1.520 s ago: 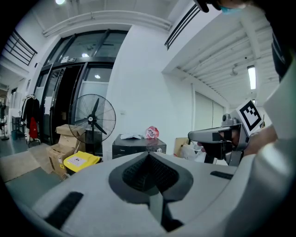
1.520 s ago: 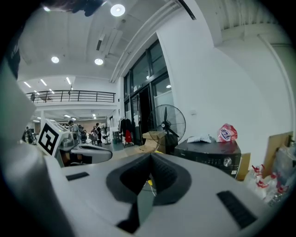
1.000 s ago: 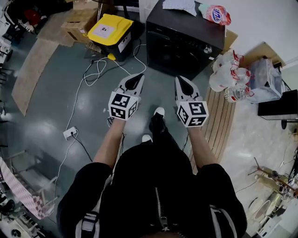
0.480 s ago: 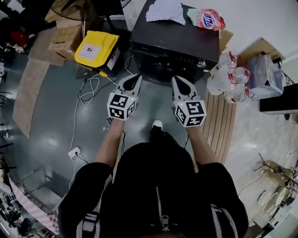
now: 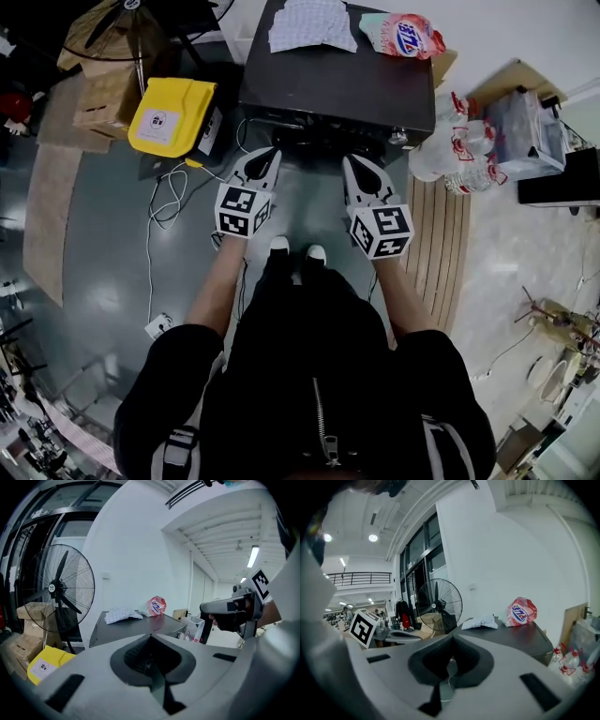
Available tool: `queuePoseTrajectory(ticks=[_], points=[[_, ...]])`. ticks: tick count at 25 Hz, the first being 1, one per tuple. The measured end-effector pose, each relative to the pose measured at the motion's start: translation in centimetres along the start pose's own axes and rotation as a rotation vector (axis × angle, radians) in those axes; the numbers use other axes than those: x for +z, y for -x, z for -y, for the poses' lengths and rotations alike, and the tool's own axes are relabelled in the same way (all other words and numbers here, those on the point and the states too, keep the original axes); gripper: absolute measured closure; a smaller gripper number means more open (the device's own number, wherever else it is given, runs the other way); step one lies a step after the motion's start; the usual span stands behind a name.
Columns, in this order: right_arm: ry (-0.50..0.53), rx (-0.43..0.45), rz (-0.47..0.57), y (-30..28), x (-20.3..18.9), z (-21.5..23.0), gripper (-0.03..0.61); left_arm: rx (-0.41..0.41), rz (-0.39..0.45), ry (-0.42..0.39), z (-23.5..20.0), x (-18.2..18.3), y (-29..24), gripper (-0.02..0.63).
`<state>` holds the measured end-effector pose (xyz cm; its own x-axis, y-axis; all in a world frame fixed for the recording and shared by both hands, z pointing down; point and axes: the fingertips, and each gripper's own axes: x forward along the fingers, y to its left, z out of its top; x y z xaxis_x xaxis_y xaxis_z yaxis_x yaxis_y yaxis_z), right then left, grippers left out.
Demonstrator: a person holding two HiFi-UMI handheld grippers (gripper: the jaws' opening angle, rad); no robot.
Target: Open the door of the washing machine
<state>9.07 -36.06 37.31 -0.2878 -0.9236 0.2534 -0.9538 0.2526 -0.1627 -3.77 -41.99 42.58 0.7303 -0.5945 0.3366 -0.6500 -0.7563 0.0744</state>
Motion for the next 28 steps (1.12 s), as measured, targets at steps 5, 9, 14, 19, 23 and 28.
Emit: queuePoseTrajectory(ticks=[5,9,14,19,23,28], points=[[-0.033,-0.051,-0.035,-2.1,-1.5,0.6,0.574,-0.047,-0.049,-0.009,-2.7,-2.2,-2.4,0.609],[-0.062,-0.084,-0.083,-4.1,-4.8,0.7,0.575,-0.093,-0.097,0.03,-4.7,-5.7,-4.3,0.609],[-0.102,-0.111,-0.113,-5.9,-8.4,1.6,0.574,-0.135,-0.157,0.018,-6.0,-10.8,-7.1,0.607],[-0.112,-0.133,-0.144,-7.8,-11.2,1.7,0.575,-0.201,-0.27,-0.031,-8.0,-17.2,-10.1,0.508],[-0.12,-0.154,-0.172,-8.2,-13.1,1.7,0.575,-0.238,-0.322,-0.068,-9.3,-21.2,-12.5,0.456],[-0.121,-0.178,-0.209,-7.7,-14.9,1.9,0.574,-0.302,-0.406,-0.123,-10.2,-26.4,-15.5,0.452]])
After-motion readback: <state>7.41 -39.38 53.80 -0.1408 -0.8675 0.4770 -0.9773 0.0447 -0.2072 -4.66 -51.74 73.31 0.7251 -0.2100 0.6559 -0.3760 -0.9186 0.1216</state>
